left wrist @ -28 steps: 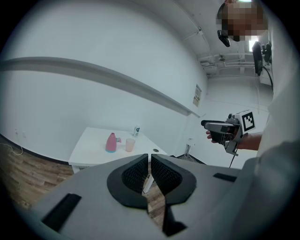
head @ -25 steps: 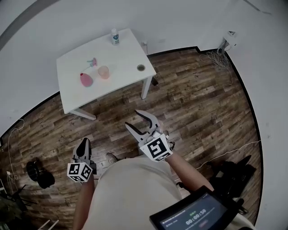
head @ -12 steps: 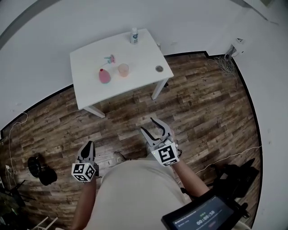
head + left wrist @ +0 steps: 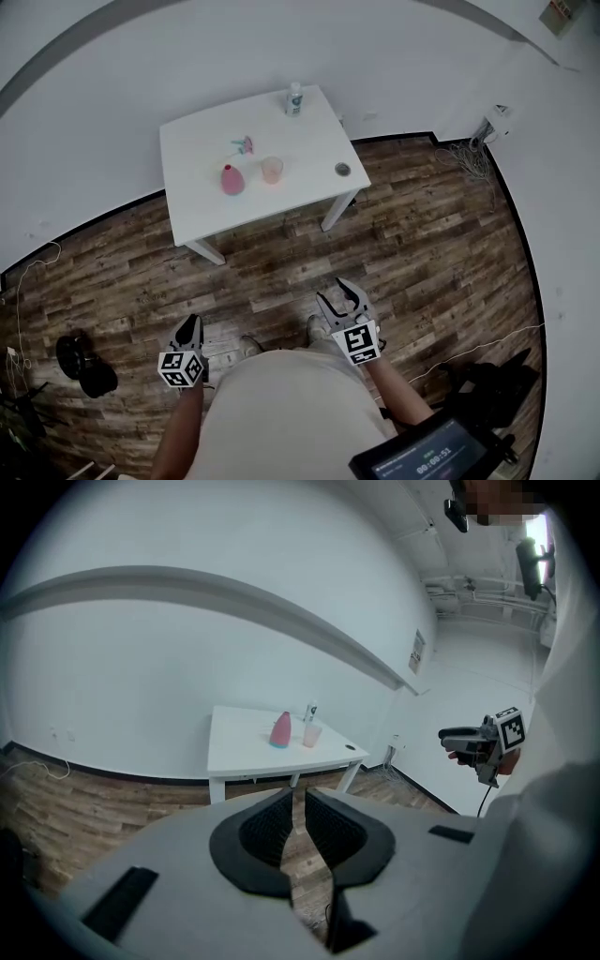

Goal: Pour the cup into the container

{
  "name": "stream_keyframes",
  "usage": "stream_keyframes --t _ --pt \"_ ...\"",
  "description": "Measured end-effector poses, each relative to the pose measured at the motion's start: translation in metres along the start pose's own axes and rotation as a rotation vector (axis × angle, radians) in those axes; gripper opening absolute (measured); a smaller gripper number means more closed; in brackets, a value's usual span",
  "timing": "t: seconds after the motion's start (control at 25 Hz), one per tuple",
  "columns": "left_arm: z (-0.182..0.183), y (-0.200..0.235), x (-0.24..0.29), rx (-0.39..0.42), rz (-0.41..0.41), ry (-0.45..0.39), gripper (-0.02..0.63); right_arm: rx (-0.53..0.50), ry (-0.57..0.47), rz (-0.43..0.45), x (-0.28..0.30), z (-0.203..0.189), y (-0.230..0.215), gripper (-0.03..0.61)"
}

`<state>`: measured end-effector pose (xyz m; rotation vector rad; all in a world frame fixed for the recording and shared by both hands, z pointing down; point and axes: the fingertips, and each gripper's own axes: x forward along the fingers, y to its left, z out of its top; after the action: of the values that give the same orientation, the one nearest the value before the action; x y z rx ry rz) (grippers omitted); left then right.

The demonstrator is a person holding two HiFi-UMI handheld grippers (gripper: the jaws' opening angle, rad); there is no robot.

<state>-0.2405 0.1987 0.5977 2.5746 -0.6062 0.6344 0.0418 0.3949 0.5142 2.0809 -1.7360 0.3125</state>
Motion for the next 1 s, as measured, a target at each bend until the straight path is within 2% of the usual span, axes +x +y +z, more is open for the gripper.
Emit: stream_keyframes --t 0.4,1.0 --pt "-0.001 -0.025 0.021 0.026 -0.047 0.031 0.041 0.012 0.052 -0.024 -0.005 -0.025 -0.019 0.219" --pt "0.0 -0.06 0.033 0.047 -0.084 0.059 0.049 0.055 0.036 -0.031 -0.016 -0.034 -0.038 0.219"
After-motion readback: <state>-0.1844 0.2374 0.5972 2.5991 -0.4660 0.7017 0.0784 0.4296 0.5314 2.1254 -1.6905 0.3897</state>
